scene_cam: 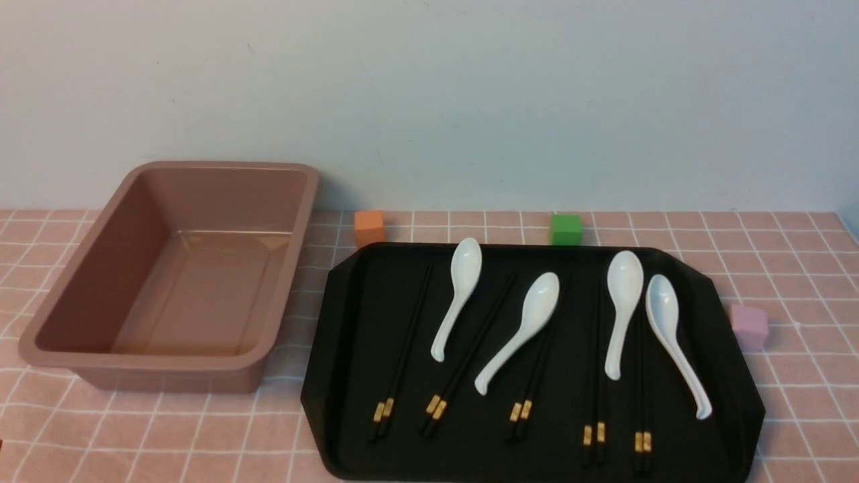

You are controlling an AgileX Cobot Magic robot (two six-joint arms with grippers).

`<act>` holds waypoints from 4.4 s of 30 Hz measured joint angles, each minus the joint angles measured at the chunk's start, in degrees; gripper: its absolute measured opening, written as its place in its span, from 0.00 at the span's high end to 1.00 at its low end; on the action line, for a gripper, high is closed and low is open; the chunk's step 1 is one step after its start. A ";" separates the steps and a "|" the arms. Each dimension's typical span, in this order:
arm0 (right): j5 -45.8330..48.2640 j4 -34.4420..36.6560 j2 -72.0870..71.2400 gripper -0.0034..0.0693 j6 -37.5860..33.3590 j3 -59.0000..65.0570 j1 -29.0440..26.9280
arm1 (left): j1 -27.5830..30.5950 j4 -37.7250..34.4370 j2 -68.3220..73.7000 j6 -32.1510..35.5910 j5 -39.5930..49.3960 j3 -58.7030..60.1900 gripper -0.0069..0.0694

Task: On pink tablecloth take chopsticks from black tray and put them in box.
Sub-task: 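Reach over to the black tray and grasp a pair of chopsticks with the left gripper, then place the chopsticks into the pink bin with the left gripper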

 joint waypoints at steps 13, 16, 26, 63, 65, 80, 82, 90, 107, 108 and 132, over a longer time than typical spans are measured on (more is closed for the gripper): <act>0.00 0.00 0.00 0.62 0.00 0.00 0.00 | 0.00 6.63 40.22 24.70 42.35 -35.71 0.92; 0.00 0.00 0.00 0.62 0.00 0.00 0.00 | -2.11 6.96 53.32 27.52 45.03 -41.43 0.92; 0.00 0.00 0.00 0.62 0.00 0.00 0.00 | -27.17 19.50 87.43 21.72 44.79 -61.53 0.92; 0.00 0.00 0.00 0.62 0.00 0.00 0.00 | -36.64 38.98 119.63 9.75 49.50 -86.96 0.43; 0.00 0.00 0.00 0.62 0.00 0.00 0.00 | -36.64 38.98 119.89 9.75 48.56 -86.96 0.43; 0.00 0.00 0.00 0.62 0.00 0.00 0.00 | -36.64 40.53 121.62 5.27 45.22 -87.50 0.43; 0.00 0.00 0.00 0.62 0.00 0.00 0.00 | -36.64 40.78 121.70 4.45 45.28 -87.63 0.43; 0.00 0.00 0.00 0.62 0.00 0.00 0.00 | -36.64 40.71 121.87 0.83 45.47 -87.63 0.69; 0.00 0.00 0.00 0.62 0.00 0.00 0.00 | -36.54 43.45 110.88 0.49 51.10 -86.51 0.75; 0.00 0.00 0.00 0.62 0.00 0.00 0.00 | -36.54 43.30 108.37 0.49 51.10 -86.24 0.75; 0.00 0.00 0.00 0.62 0.00 0.00 0.00 | -13.83 48.88 107.32 0.12 43.10 -80.15 0.75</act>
